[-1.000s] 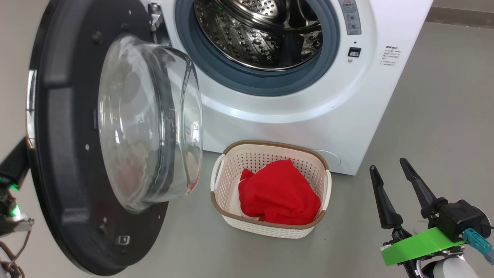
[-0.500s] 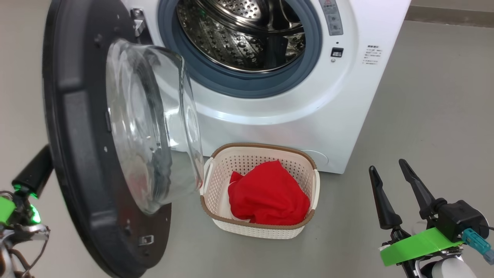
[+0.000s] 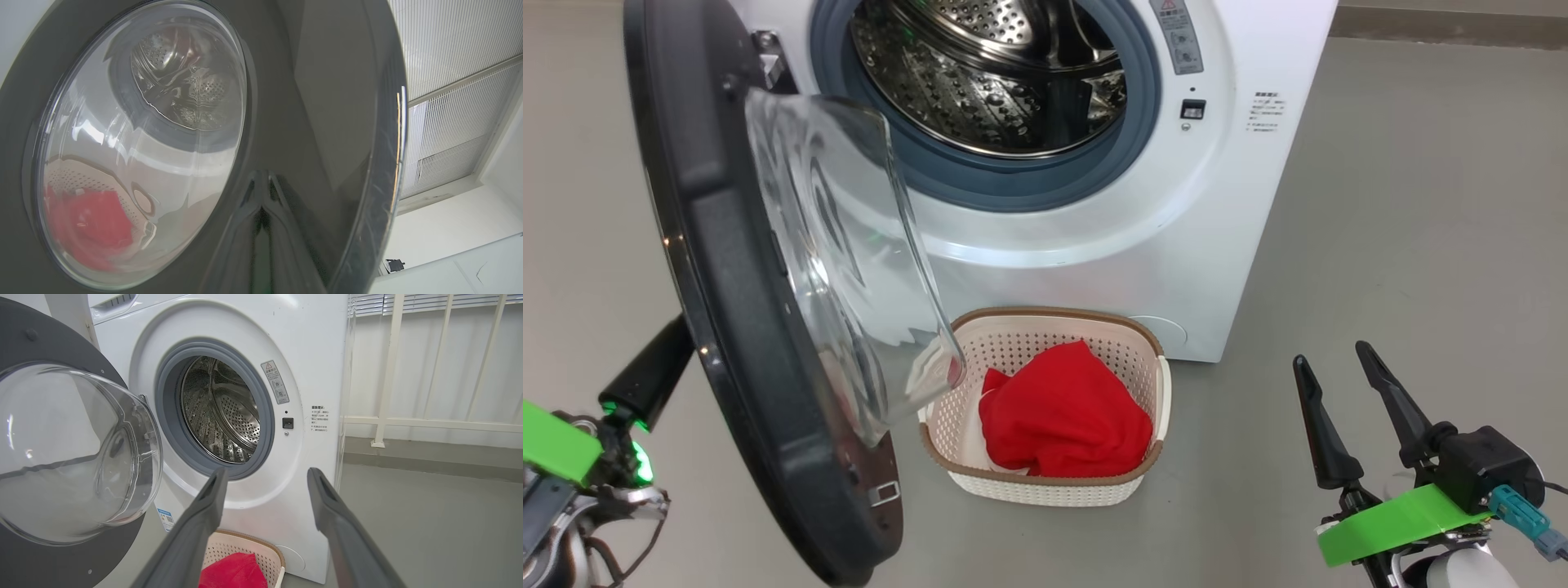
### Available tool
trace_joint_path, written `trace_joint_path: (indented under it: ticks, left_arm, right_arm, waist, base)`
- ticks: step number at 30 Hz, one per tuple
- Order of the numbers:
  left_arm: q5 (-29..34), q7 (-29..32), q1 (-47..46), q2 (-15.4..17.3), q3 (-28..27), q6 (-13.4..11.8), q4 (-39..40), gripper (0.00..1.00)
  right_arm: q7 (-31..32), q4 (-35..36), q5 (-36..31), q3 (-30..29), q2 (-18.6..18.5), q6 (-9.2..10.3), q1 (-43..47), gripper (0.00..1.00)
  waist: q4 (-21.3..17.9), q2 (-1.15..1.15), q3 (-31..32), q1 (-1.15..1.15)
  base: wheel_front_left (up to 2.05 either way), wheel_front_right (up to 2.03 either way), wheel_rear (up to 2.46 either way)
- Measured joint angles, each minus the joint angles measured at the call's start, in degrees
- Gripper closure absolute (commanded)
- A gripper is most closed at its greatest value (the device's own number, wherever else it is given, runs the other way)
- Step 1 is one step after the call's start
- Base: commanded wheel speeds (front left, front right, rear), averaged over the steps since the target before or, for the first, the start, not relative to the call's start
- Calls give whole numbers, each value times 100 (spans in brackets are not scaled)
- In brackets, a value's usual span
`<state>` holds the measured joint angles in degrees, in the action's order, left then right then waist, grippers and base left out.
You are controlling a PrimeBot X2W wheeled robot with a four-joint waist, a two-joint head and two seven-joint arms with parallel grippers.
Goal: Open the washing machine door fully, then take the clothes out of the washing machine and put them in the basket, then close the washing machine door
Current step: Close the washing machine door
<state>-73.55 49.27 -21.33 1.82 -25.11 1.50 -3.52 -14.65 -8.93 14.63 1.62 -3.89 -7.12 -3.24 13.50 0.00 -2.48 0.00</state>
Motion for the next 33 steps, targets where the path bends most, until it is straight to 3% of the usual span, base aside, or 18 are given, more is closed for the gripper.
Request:
trace_joint_path:
  ticks: [17, 27, 28, 29, 30, 31, 33]
  left_arm:
    - [-312, -311, 62, 0, 401, -46, -5, 100]
    - [-330, -614, 165, -11, 497, -41, 19, 100]
    - [-313, -777, 165, -29, 479, 45, 38, 100]
    - [-313, -891, 165, -38, 460, 119, 67, 95]
    - [-304, -1012, 165, -43, 445, 201, 105, 58]
    - [-299, -1115, 165, -43, 432, 257, 132, 5]
    - [-187, -1344, 175, -46, 412, 336, 163, 0]
  right_arm:
    - [0, -22, 0, -52, 10, 0, 0, 0]
    - [0, -19, 0, -101, 18, 0, -1, 0]
    - [1, -19, 0, -103, 20, 0, -2, 0]
    - [1, -18, 0, -103, 22, 0, -5, 0]
    - [1, -18, 0, -102, 24, 0, -7, 0]
    - [1, -16, 0, -102, 26, 0, -10, 0]
    - [1, -16, 0, -101, 27, 0, -24, 0]
  waist:
    - [-312, 0, -20, 0]
    - [-298, 0, -99, 0]
    - [-270, 0, -109, 0]
    - [-254, 0, -112, 0]
    - [-236, 0, -115, 0]
    - [-218, 0, -119, 0]
    - [-182, 0, -125, 0]
  base:
    - [0, 0, 0]
    - [0, 0, 0]
    - [0, 0, 0]
    - [0, 0, 0]
    - [0, 0, 0]
    - [0, 0, 0]
    - [0, 0, 0]
